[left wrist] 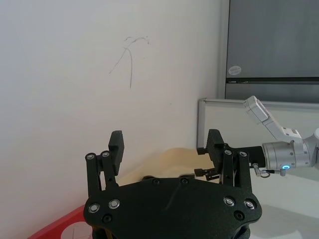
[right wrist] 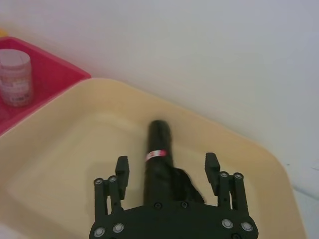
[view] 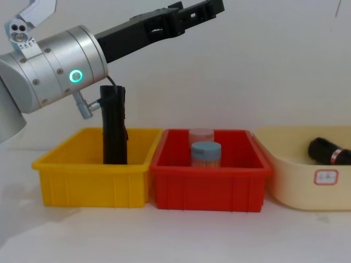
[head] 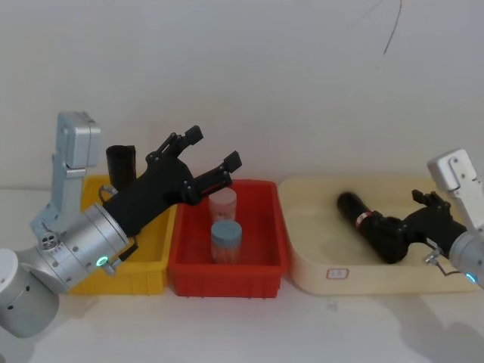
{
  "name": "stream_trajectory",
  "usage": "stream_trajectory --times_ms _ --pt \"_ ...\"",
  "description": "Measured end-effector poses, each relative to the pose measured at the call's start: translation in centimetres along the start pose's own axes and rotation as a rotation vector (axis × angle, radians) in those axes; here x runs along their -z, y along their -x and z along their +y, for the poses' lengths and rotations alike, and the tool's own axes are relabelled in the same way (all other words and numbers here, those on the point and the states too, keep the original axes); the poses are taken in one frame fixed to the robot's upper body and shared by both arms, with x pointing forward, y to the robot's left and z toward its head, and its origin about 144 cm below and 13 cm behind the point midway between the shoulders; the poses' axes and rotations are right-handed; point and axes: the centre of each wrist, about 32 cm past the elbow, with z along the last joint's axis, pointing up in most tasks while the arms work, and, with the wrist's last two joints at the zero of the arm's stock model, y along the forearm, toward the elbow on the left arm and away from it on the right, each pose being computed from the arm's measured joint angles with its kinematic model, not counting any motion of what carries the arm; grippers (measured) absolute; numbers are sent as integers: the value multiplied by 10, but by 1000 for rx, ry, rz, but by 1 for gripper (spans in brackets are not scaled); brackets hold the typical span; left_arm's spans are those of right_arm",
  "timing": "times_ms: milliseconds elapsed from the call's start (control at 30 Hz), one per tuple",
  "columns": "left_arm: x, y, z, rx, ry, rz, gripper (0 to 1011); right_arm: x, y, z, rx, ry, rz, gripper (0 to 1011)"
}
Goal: Pick up the garbage bag with the one hand and transfer it to the other hand.
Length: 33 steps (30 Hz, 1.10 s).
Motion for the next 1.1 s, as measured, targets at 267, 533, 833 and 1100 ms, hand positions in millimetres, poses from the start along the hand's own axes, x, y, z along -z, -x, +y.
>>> stream_trajectory --times_ms 267,533,833,1100 --pt "-1 -1 3 -15 -4 -26 1000 -7 -1 -4 -1 -37 -15 1001" --pt "-4 -6 17 -78 -21 -82 1001 -26 8 -2 -61 -124 -24 1001" --pt "-6 -13 41 -171 -62 -131 1001 -41 25 6 -157 -190 -13 1001" --pt "-4 -17 65 -243 -114 -150 1000 -51 51 21 -282 -218 0 1001"
